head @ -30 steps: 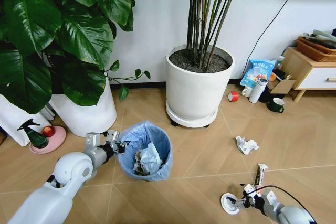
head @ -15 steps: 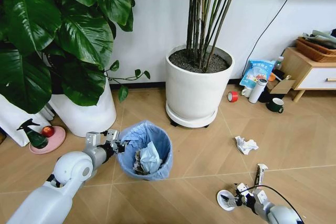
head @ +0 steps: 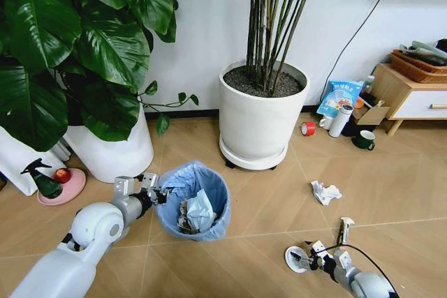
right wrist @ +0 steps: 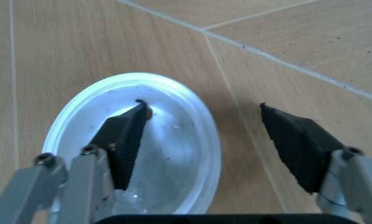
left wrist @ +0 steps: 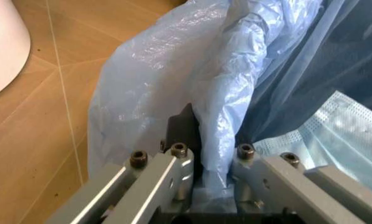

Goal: Pick up the trash bin and place the garbage on the floor into it.

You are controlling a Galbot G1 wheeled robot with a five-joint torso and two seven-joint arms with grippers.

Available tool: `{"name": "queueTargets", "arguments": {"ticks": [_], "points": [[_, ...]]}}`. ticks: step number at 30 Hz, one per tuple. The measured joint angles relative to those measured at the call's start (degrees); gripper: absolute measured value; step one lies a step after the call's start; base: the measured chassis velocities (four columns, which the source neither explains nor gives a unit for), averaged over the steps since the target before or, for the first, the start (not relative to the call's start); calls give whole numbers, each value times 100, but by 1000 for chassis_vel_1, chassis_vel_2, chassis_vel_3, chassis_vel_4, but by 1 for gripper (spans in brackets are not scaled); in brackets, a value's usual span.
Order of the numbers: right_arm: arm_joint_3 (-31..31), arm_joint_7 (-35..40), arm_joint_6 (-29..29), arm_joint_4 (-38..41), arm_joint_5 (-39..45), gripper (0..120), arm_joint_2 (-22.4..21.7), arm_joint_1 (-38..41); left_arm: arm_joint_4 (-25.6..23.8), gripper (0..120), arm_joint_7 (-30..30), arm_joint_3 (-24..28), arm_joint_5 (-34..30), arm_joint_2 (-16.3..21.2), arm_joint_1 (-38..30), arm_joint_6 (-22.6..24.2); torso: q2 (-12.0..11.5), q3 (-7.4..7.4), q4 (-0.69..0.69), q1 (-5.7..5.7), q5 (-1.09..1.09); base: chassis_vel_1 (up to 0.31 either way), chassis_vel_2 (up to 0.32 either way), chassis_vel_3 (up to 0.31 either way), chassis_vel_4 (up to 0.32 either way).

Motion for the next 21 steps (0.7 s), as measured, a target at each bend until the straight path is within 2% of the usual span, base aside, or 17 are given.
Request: {"name": "queueTargets", "arguments": {"ticks": [7, 14, 21], "points": [[11, 3, 0, -19, 0, 53, 70, -2, -6, 2, 2, -13, 0, 12, 10, 0, -1, 0, 0, 1, 0, 0, 0, 0, 0], [46, 30, 0, -35, 0, 33, 135, -8, -19, 2, 10, -13, 0, 24, 12, -6, -2, 0, 5, 1, 6, 0, 0, 0, 0], [79, 75, 1, -35, -6, 19, 201, -44, -29, 2, 24, -20, 5, 37, 25, -15, -2, 0, 3, 1, 6, 0, 0, 0, 0]]}}
